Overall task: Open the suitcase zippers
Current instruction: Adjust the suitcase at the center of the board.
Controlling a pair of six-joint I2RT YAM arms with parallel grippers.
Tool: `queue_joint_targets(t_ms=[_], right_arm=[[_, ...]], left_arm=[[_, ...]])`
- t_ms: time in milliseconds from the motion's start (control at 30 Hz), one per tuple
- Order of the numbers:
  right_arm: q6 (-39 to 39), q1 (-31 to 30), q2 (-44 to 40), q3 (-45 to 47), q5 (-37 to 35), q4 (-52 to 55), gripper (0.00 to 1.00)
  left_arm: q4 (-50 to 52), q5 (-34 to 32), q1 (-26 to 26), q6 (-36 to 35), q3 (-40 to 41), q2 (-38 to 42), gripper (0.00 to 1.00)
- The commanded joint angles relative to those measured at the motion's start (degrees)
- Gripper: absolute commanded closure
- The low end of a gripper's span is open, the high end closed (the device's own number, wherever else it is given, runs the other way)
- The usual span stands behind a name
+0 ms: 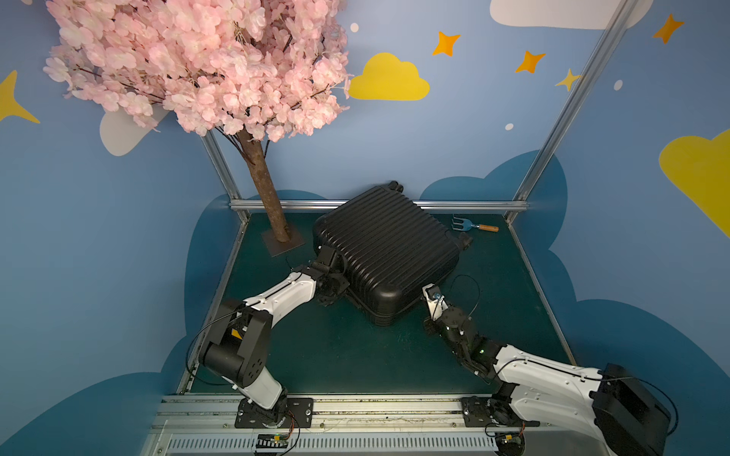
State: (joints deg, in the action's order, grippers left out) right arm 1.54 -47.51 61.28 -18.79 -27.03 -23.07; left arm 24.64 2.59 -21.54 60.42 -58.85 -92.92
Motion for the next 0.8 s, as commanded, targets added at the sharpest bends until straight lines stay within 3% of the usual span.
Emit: queue_joint_targets(t_ms=[0,233,400,600,667,767], right_arm=[[-1.5,6.0,0.8,-2.1,-3.2,-4.7,1.0],[2.0,21.0,5.1,-3.3,4.8,-12.8,1.0],[5.0,31.3,13.4,-4.3,12.3,-23.6,1.0],[5.9,38.8,27.9,-7.3,20.2,-42.3,1.0],[5.5,39.8,30.9,-9.4,21.4,-44.0,1.0],[6.9,41.5,32.3,-13.2,25.3,-39.5,0.83]], left_arm=[[7.6,-6.7,3.1,-7.6,0.2,-1.8,0.98],[9.2,-6.8,3.8,-11.3,-0.5,-2.4,0.98],[9.6,-7.1,4.1,-13.1,-0.6,-3.2,0.98],[10.5,-8.2,4.7,-14.9,-0.7,-3.9,0.98],[10.5,-8.0,4.8,-15.4,-0.7,-4.2,0.98],[10.1,-7.7,4.8,-15.8,-0.5,-4.5,0.98]])
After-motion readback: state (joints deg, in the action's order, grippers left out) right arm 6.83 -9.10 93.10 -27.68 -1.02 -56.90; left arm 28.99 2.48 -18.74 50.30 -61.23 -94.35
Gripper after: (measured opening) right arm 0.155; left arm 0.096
